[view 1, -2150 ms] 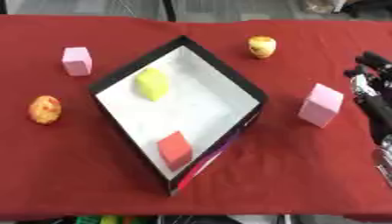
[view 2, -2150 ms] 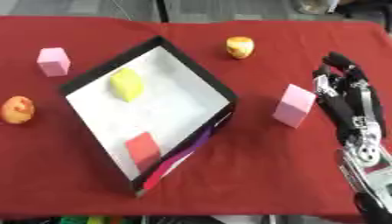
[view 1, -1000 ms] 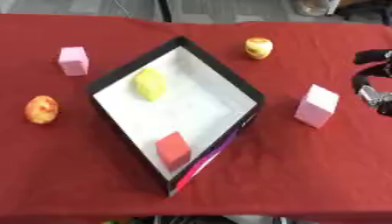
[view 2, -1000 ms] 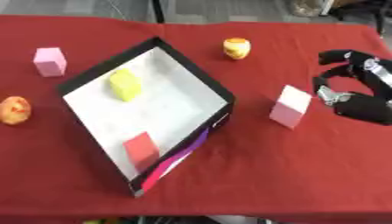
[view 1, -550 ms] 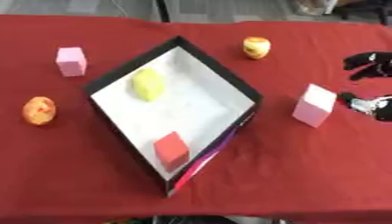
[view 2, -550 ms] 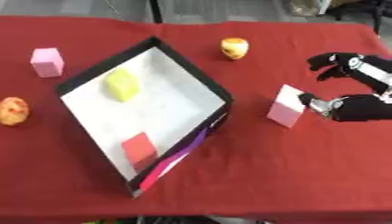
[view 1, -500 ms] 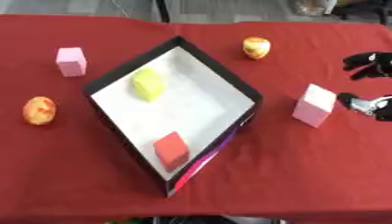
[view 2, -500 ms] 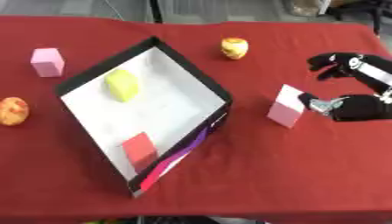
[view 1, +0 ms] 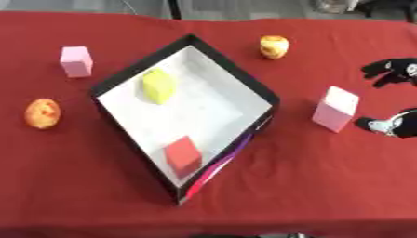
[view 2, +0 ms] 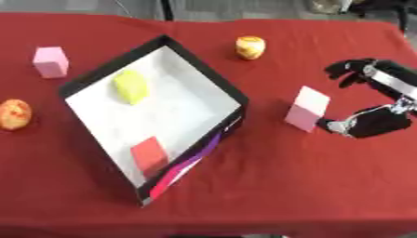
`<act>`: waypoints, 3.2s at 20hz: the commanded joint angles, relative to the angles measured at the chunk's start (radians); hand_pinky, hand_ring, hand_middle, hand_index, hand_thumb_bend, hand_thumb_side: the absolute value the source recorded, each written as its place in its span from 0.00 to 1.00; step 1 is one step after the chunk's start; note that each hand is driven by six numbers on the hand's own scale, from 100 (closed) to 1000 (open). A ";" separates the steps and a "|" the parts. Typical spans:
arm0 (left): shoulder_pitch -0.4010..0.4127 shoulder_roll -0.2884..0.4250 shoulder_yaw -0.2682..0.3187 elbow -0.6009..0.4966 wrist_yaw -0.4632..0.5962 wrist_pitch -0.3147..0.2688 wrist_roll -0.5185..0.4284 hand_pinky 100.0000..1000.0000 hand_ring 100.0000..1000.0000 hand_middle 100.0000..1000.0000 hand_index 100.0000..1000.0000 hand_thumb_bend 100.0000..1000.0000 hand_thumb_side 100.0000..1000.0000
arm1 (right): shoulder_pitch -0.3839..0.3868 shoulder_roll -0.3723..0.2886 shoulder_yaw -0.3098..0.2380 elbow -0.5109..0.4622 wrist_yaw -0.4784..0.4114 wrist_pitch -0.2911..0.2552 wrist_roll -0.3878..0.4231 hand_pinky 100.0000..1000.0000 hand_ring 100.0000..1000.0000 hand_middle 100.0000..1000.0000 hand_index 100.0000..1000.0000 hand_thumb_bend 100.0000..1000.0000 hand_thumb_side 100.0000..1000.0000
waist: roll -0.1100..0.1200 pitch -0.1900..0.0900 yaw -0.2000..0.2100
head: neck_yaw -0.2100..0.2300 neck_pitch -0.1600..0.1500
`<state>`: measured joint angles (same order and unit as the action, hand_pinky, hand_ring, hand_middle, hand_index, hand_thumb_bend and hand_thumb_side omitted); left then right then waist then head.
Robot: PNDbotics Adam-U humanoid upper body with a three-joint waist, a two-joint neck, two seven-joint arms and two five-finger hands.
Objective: Pick up objects on the table and place them in the box.
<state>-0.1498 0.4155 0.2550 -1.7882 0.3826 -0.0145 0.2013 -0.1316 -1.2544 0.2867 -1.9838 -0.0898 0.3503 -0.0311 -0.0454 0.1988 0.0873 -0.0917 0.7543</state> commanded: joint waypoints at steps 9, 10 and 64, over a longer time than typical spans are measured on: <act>-0.009 0.019 -0.004 -0.008 0.000 0.009 -0.005 0.68 0.74 0.79 0.84 0.16 0.82 | -0.041 -0.005 0.039 -0.016 -0.038 0.036 0.000 0.95 0.85 0.84 0.90 0.42 0.02 | -0.002 -0.012 0.009 | -0.013 0.000; -0.009 0.018 -0.005 -0.008 0.000 0.010 -0.006 0.68 0.74 0.79 0.84 0.16 0.82 | -0.043 0.000 0.044 -0.016 -0.042 0.036 0.004 0.96 0.86 0.84 0.90 0.43 0.02 | -0.003 -0.011 0.010 | -0.013 -0.001; -0.017 -0.006 -0.003 -0.003 0.003 0.027 -0.002 0.69 0.74 0.78 0.82 0.15 0.83 | -0.167 0.147 0.051 0.237 0.019 0.023 0.090 0.99 0.86 0.84 0.89 0.40 0.00 | 0.004 0.024 0.033 | -0.042 -0.025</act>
<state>-0.1543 0.3965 0.2485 -1.7798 0.3826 0.0108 0.1972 -0.2835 -1.0855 0.3467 -1.7499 -0.0668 0.3731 0.0538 -0.0437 0.2335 0.1194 -0.1333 0.7426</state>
